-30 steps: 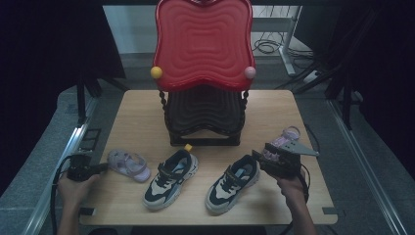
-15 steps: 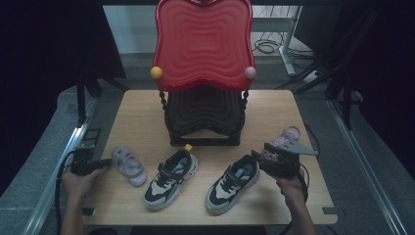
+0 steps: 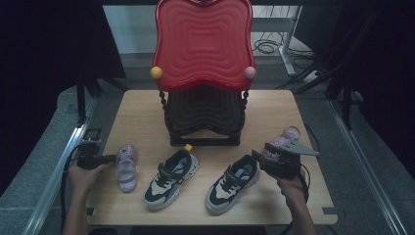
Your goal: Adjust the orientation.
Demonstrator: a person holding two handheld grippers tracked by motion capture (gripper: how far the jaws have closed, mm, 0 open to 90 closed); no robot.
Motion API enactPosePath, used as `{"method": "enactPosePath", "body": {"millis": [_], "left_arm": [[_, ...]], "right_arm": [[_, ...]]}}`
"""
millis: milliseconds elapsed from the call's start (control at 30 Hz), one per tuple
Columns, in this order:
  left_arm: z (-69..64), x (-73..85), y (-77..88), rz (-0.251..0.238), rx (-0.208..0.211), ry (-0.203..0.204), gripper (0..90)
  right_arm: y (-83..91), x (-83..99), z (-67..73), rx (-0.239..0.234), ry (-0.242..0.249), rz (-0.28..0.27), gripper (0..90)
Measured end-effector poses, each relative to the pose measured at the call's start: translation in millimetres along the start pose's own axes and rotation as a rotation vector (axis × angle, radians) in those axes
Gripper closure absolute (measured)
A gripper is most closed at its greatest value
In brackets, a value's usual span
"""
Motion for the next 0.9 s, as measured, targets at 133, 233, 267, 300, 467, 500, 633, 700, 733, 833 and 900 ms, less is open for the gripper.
{"method": "enactPosePath", "body": {"millis": [133, 233, 267, 300, 467, 500, 633, 700, 733, 833, 900], "left_arm": [[-2.0, -4.8, -3.0, 0.015, -0.005, -0.017, 89.9], [-2.4, -7.7, -4.7, 0.028, 0.0, -0.026, 89.9], [-2.7, -8.7, -5.4, 0.031, 0.001, -0.027, 89.9], [-3.0, -9.7, -6.2, 0.037, 0.0, -0.033, 89.9], [-6.6, -14.8, -9.7, 0.053, -0.002, -0.059, 89.9], [-9.0, -16.3, -10.8, 0.057, -0.003, -0.071, 89.9], [-12.8, -18.8, -12.4, 0.066, -0.009, -0.089, 89.9], [-13.1, -19.2, -12.9, 0.068, -0.006, -0.092, 89.9], [-14.2, -20.1, -13.8, 0.072, -0.003, -0.098, 89.9], [-15.7, -21.3, -14.6, 0.077, 0.0, -0.108, 89.9], [-19.0, -23.1, -15.0, 0.078, -0.003, -0.122, 89.9]], "right_arm": [[-0.5, 0.6, -0.9, 0.002, 0.001, 0.002, 38.0], [-1.2, 1.0, -1.4, 0.002, -0.002, 0.004, 38.0], [-1.4, 1.2, -1.5, 0.001, -0.003, 0.005, 38.1], [-1.8, 1.4, -1.6, 0.001, -0.001, 0.006, 38.1], [-3.1, 2.0, -0.5, -0.002, -0.002, 0.011, 38.2], [-3.4, 2.2, 0.0, -0.003, -0.002, 0.013, 38.2], [-3.5, 2.5, -0.5, -0.003, -0.002, 0.014, 38.1], [-3.4, 2.5, -0.9, -0.003, -0.003, 0.014, 38.2], [-3.3, 2.5, -0.8, -0.003, -0.004, 0.014, 38.1], [-3.6, 2.6, -0.6, -0.004, -0.001, 0.015, 38.1], [-4.2, 2.8, -0.2, -0.004, -0.001, 0.016, 38.1]]}}
Point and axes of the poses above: each handheld gripper's, and its own axes: y roughly backward along the jaws, x roughly out of its underside, z roughly to its left, the point moved 1 cm from there along -y, roughly forward along the jaws, and after that the axes turned 6 degrees about -z, right-handed, at the moved point
